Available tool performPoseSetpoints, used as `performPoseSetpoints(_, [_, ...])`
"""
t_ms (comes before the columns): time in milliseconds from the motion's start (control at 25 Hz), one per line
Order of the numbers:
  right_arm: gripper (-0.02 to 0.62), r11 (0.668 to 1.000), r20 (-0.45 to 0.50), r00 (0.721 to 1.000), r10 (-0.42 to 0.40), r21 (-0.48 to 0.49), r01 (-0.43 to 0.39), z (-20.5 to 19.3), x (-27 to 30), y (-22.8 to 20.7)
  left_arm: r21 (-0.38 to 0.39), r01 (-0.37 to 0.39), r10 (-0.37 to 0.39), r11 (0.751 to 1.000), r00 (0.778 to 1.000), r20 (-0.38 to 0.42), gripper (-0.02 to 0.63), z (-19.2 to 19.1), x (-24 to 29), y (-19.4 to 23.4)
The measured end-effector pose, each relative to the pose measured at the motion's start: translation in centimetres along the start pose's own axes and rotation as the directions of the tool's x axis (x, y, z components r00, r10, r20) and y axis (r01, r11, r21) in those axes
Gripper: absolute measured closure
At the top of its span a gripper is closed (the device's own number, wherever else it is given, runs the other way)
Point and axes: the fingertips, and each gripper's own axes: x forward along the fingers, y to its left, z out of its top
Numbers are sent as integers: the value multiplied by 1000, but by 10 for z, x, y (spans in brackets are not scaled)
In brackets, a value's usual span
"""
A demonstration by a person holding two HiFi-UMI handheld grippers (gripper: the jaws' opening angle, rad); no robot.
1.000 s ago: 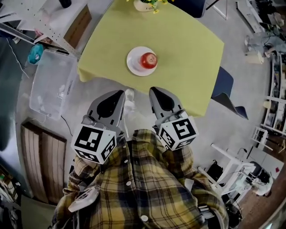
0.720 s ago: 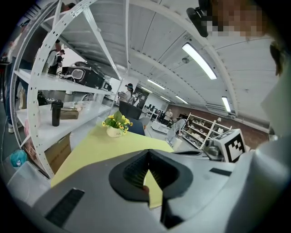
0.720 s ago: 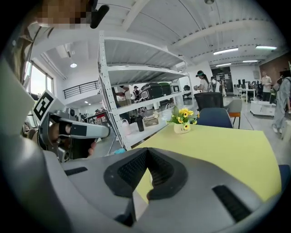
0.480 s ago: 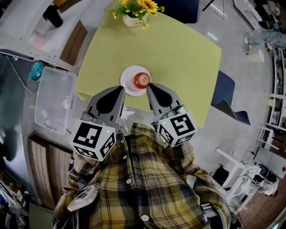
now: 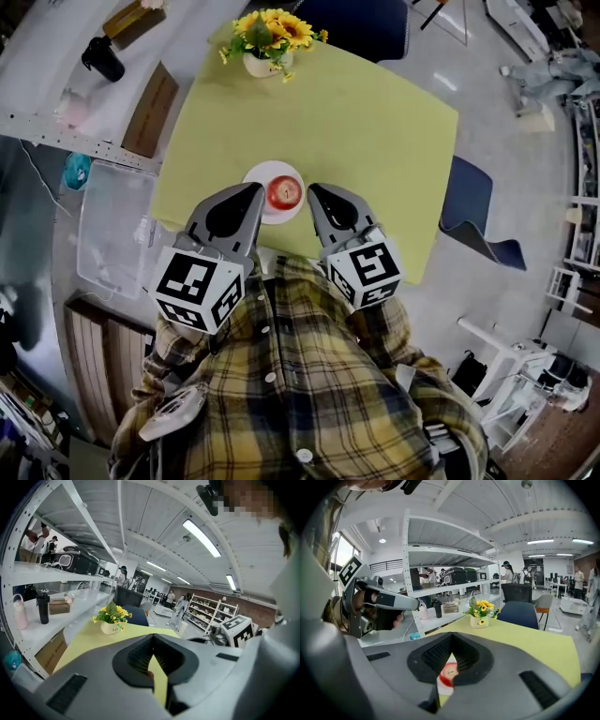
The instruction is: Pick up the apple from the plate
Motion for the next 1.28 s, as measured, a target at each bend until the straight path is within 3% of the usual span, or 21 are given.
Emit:
performPoseSetpoints(160, [600,999,-7,999,-41,25,41,-2,3,-12,-2,42,-42,999,999,-29,600,1,15,6])
performPoseSetpoints(360, [600,983,15,987,-159,93,157,6,-4,-29,11,136,-135,991,988,-80,600,0,38,3])
performPoseSetpoints(600, [600,968,-14,977,-215,126,215,-6,-5,-34,14,179,-176,984,976,-126,600,-6,52,4])
performPoseSetpoints(880, [600,964,-51,976,-212,151,218,-23,13,-23,28,202,-194,979,965,-178,600,-25,50,15])
performPoseSetpoints(1120, [596,967,-52,986,-159,194,166,-41,22,-15,55,235,-220,971,956,-196,600,-31,56,19])
performPoseSetpoints(1280, [489,973,-69,990,-121,191,132,-51,32,-8,92,259,-236,961,949,-208,600,-33,62,25])
